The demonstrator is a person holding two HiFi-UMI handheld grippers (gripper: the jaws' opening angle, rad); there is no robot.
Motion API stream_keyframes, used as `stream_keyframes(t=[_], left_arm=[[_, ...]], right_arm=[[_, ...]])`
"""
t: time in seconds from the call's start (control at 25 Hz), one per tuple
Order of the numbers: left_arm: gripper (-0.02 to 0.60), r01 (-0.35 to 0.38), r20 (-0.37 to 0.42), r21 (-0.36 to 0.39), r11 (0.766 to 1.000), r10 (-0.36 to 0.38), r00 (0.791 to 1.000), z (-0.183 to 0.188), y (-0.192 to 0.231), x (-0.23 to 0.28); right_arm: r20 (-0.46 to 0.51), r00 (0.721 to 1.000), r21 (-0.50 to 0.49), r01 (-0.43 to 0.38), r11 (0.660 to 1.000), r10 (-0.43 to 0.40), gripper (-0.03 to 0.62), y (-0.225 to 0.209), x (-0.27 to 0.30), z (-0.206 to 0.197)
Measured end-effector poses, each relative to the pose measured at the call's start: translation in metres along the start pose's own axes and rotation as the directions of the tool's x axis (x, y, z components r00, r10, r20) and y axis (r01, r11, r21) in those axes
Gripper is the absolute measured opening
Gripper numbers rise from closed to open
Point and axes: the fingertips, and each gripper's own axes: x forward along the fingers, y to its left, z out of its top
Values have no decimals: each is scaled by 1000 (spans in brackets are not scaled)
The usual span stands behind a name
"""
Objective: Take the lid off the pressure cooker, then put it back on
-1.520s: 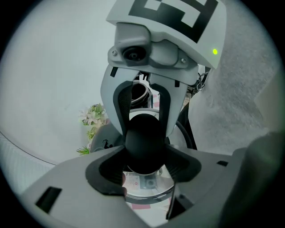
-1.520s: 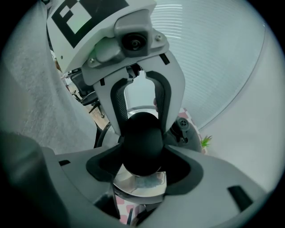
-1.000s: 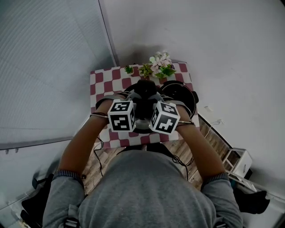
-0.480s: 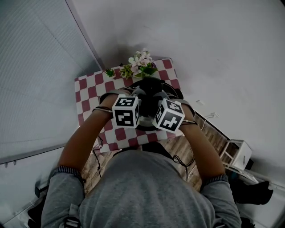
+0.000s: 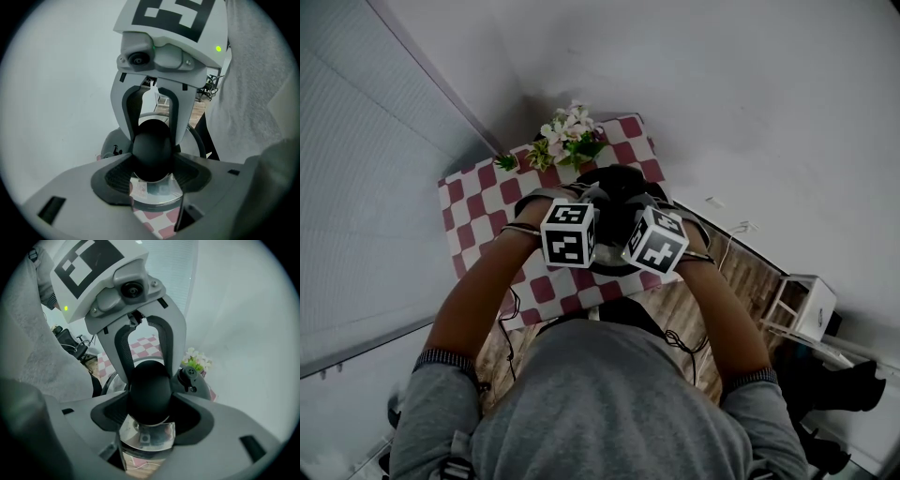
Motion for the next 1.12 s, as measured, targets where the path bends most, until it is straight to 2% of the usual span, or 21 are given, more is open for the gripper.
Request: stream_keyframes(t=[0.36,0.68,0.84,1.0,1.12], left_arm=[[284,30,-22,-29,999,-30,999,-6,7,16],[290,71,5,-73,995,-71,997,-8,8,18],[296,95,4,-88,992,-95,995,-10,8,20],[299,133,-27,-97,986,-136,990,-12,6,22],[298,156,-52,-108,982,-162,985,-12,6,23]], right_arm=[[4,999,5,-37,999,37,291,-9,14,-9],[-16,996,-6,-87,996,87,293,-9,18,-11],[-18,996,-19,-86,996,86,293,-8,18,-10],[-19,996,-34,-88,996,88,292,-9,19,-10],[-23,993,-56,-119,991,117,293,-7,18,-11]])
